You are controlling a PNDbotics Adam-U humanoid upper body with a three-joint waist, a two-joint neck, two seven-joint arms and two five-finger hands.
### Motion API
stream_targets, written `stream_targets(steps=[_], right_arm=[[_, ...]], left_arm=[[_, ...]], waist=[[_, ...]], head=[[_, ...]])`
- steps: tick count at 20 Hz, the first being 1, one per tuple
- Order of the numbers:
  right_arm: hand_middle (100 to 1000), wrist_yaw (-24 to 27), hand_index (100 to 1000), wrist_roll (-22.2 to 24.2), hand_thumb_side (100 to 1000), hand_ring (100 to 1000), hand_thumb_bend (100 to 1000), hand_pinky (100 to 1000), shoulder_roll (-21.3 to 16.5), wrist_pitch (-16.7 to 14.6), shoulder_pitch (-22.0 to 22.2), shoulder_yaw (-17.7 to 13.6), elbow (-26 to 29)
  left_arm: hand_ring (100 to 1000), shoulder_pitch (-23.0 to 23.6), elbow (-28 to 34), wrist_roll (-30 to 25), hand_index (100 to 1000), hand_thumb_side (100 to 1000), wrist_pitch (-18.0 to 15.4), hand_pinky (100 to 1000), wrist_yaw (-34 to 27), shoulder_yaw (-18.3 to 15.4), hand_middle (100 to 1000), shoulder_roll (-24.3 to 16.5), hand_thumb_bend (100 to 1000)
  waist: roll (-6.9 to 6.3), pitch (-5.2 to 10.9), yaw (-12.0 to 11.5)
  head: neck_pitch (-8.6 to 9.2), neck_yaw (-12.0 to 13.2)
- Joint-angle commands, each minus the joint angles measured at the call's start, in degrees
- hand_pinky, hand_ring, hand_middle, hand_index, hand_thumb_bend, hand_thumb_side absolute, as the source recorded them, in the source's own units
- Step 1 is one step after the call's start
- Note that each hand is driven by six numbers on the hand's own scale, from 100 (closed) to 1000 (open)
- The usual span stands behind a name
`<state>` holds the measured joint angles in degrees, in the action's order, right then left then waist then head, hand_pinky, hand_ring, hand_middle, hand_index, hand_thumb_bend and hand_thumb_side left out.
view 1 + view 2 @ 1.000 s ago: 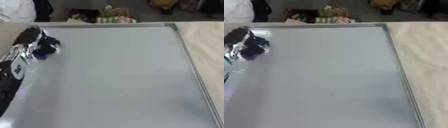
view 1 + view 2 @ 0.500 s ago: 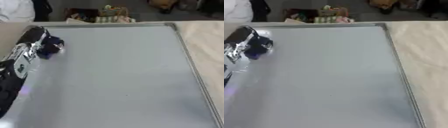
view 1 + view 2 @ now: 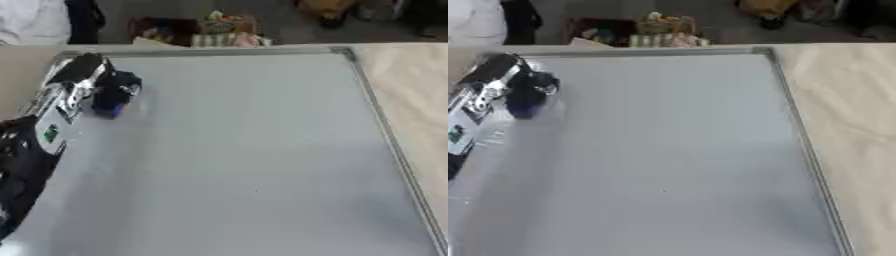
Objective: Wipe the whiteboard clean with a brush.
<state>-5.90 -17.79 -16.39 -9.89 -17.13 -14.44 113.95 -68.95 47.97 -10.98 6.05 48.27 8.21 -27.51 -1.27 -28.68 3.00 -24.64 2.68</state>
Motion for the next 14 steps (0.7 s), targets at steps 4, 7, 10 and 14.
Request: stream_targets(steps=[4,7,10,14], right_arm=[[583,0.4,862,0.0,1000,817,100,870,-0.4,0.2,-0.3,-0.5,0.6],[583,0.5,862,0.0,1000,817,100,870,-0.4,0.1,-0.3,-0.5,0.6],[583,0.5,861,0.0,1000,817,100,870,-0.4,0.1,-0.3,-0.5,0.6],[582,0.6,862,0.0,1000,817,100,870,-0.3,0.1,-0.3,-0.6,0.6]], left_arm=[[528,-0.1,0.3,-1.8,552,622,0.3,558,-2.6,2.2,302,2.9,154],[528,-0.2,0.5,-1.9,553,623,0.3,557,-2.8,2.5,302,3.3,155],[528,-0.1,0.5,-1.9,552,621,0.0,557,-2.5,2.9,303,3.5,158],[529,0.4,0.3,-1.5,550,617,-0.4,555,-1.5,3.1,306,3.5,171]], waist=[[0.33,1.08,0.3],[0.36,1.11,0.3],[0.40,1.12,0.3],[0.43,1.07,0.2]], head=[[-0.12,0.1],[0.05,0.1],[0.06,0.1],[-0.01,0.0]])
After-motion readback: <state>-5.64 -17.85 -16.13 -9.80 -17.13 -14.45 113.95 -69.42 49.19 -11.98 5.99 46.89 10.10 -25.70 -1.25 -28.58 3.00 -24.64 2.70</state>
